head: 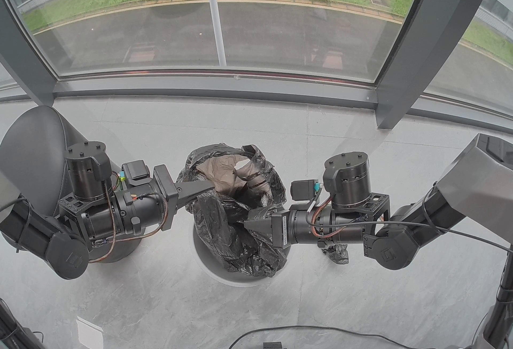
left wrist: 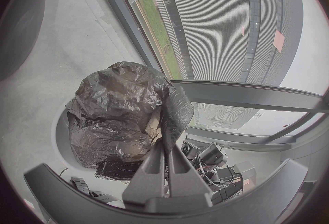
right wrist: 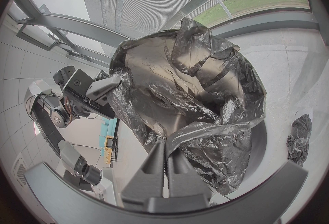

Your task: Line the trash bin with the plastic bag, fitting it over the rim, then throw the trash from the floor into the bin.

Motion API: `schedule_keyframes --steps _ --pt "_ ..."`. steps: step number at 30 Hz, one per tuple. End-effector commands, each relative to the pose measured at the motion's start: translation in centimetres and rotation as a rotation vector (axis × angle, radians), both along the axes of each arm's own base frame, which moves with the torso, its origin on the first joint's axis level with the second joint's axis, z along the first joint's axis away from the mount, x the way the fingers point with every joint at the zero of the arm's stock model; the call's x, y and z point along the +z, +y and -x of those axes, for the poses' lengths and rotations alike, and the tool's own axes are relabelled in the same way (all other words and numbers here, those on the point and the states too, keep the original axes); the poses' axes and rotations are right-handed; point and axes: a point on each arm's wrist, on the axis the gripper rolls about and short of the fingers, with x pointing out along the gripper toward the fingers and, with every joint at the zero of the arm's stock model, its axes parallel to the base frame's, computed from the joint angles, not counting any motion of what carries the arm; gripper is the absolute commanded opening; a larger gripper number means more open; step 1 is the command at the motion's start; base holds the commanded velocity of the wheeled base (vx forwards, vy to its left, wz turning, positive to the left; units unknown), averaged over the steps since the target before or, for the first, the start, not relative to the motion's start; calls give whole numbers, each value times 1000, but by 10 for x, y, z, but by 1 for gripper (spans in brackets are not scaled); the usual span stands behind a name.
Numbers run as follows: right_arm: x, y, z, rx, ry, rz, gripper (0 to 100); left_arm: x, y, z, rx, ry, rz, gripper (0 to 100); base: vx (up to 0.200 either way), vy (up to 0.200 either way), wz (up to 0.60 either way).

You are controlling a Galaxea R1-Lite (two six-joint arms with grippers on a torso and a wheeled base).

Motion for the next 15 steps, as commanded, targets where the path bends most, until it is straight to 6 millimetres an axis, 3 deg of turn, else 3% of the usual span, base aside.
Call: schedule_keyframes --steps 1,15 --pt "-15 2 -3 3 22 25 0 -9 -1 -4 1 28 -10 0 0 0 0" --pt "-33 -10 18 -18 57 91 0 -27 2 5 -38 106 -25 0 0 0 0"
